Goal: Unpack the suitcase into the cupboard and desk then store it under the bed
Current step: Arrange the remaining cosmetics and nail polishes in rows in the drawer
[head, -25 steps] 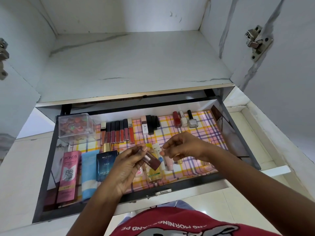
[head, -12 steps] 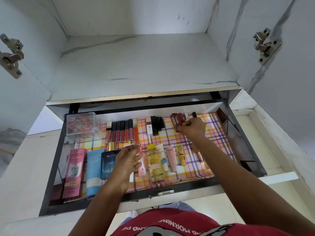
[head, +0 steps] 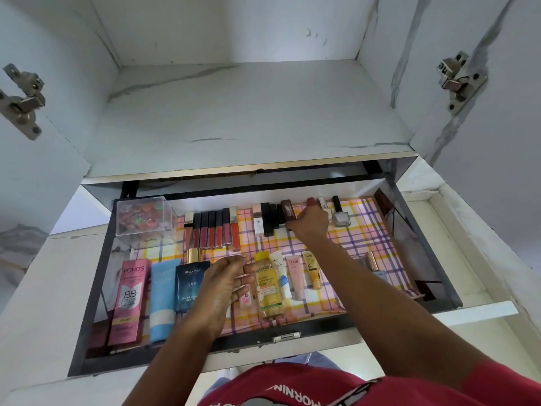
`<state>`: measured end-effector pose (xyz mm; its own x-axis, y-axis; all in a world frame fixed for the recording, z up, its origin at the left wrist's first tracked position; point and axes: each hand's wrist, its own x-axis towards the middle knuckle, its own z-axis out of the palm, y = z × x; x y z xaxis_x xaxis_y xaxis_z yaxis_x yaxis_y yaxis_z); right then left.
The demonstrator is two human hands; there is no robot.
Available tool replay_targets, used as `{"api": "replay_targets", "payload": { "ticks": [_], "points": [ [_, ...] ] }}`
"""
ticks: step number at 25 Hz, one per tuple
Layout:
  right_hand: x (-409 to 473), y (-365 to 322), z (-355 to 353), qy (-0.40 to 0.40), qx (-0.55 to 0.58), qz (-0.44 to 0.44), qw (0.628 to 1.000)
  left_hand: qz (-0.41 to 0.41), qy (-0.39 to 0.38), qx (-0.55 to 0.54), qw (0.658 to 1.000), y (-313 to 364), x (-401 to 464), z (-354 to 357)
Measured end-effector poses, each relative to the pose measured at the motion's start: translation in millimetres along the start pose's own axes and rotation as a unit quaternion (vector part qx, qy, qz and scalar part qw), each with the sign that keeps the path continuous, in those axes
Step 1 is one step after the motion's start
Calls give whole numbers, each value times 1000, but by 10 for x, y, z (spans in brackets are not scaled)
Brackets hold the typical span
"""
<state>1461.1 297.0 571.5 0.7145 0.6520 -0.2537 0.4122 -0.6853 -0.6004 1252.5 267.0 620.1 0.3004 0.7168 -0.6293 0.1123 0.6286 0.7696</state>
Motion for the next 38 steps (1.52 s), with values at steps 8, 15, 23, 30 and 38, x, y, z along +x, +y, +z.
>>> {"api": "replay_targets", "payload": {
  "ticks": [8,15,23,30,38],
  "points": [
    [68,680,-944,-86,-41,19,995,67,-96,119,986,67,54,368],
    [-8,1051,-1048,-96,-286,13,953,453,-214,575,647,-64,726,1136],
    [39,1179,-1028,-154,-194,-4,969,502,-207,753,370,-214,993,1585],
    [57,1149,-1048,-237,-211,-61,946,527,-190,754,342,-295,935,1553],
    [130,1156,-1160,-313,-64,-67,945,493,-158,607,603,-89,967,1251]
  ]
}}
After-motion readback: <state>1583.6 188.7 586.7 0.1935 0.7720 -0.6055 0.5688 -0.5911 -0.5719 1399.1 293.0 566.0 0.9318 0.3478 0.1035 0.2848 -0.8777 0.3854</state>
